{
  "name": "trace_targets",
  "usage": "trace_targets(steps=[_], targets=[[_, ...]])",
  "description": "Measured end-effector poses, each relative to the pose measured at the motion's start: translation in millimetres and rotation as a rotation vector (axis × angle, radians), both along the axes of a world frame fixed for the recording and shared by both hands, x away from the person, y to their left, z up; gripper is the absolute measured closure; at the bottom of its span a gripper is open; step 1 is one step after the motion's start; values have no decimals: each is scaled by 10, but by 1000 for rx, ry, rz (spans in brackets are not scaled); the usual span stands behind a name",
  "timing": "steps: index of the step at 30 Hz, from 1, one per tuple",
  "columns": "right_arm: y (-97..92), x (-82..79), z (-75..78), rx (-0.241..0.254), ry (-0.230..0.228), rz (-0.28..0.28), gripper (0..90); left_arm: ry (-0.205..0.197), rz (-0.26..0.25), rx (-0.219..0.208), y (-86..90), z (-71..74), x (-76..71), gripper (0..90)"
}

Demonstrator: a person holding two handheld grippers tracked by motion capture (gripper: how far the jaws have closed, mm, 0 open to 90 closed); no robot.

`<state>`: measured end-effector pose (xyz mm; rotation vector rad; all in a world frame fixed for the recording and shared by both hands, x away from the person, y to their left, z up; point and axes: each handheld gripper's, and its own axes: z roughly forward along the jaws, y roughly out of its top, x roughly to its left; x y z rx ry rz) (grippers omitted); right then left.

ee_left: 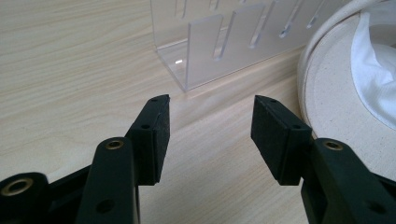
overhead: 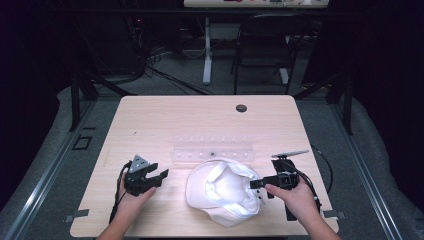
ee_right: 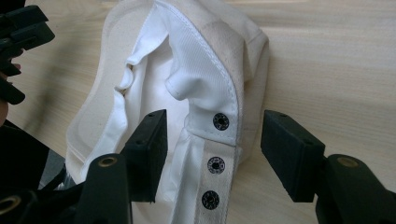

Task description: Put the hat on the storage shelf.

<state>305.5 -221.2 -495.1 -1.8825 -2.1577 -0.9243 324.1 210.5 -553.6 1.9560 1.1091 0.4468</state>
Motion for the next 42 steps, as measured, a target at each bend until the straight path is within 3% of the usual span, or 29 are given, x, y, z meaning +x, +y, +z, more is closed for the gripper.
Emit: trace_targets(steps=[5,7,12,23,30,36,42], targets=[[31,12,-85,-8,19,1,415,-2,-2,-3,5,-1,3,478],[62,10,-139,10,25,-10,416,-1,-3,-2,4,-3,4,478],[121,27,-218,19,63,25,417,-2,-1,-1,3,-3,4,479],[138,44,-56,89,60,28,443,-4,6,-2,9,1,3,478],[140,78,9,91,73,20,631,-4,8,-3,10,1,3,478],[151,127,43,91,117,19,714,-4,10,-2,13,1,4,479],[170,141,82,64,121,34,830,-4,9,-1,10,1,3,479]])
